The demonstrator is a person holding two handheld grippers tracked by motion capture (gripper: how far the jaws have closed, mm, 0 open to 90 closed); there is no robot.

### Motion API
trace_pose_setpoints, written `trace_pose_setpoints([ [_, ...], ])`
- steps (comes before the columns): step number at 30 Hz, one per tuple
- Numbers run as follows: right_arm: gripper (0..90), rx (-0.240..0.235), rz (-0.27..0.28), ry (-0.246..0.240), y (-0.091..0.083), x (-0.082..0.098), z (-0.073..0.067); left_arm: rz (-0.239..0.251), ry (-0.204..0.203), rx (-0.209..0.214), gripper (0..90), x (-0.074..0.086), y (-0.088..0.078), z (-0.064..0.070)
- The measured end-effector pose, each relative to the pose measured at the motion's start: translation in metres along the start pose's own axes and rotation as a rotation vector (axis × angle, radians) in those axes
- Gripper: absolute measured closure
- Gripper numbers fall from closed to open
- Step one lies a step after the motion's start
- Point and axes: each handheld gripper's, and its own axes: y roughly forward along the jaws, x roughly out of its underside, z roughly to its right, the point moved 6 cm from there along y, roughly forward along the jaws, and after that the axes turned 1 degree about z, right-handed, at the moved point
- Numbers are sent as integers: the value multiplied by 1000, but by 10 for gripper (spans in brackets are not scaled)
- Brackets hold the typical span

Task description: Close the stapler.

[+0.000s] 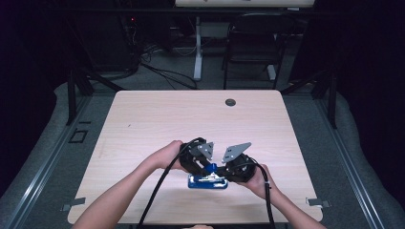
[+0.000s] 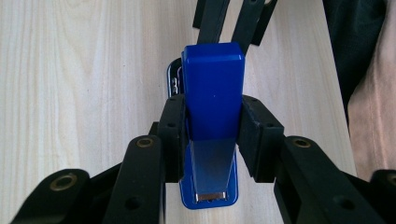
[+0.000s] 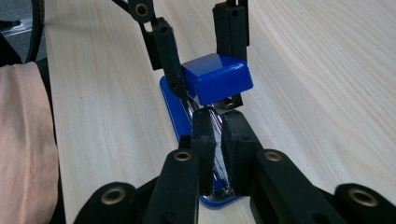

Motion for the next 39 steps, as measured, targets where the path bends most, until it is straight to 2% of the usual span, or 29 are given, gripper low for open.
trace_pose_setpoints([
  [2,833,7,2,8,-4,0,0,-3,1,-7,649,0,1,-1],
  [8,830,46,12,30,-17,0,2,7,-6,7,649,-1,4,-2],
  [11,813,45,70,50,-25,-5,3,1,-1,11,648,-3,10,-2],
  [14,814,45,105,41,-29,-12,2,-4,-4,10,647,-6,17,-2],
  [17,823,37,83,34,-22,-13,-1,-11,-7,9,646,-8,22,-2],
  [19,828,46,46,24,-16,-9,0,-13,-9,13,646,-8,23,-1],
  [23,839,46,0,46,-10,-1,6,-8,-8,-20,634,-7,23,-2],
  [25,839,47,-14,64,-7,2,8,-7,-21,-39,560,-5,22,-3],
  [26,839,44,-43,63,-6,5,9,9,-31,-42,539,-5,21,-3],
  [27,839,43,-56,73,-4,7,9,14,-42,-78,506,-3,20,-4],
  [29,840,33,-92,84,2,13,10,19,-56,-89,443,1,17,-4],
  [30,842,34,-86,94,4,14,10,23,-62,-105,419,3,15,-5],
  [34,851,37,-98,98,4,14,13,17,-102,-117,349,17,10,-3],
  [35,855,32,-99,102,4,14,13,15,-114,-101,335,21,8,-3],
  [37,861,31,-93,110,5,14,13,19,-135,-132,319,28,5,-3],
  [38,863,32,-105,108,4,15,14,14,-140,-115,310,32,3,-3],
  [39,865,35,-107,110,6,16,14,14,-148,-135,305,36,1,-3],
])
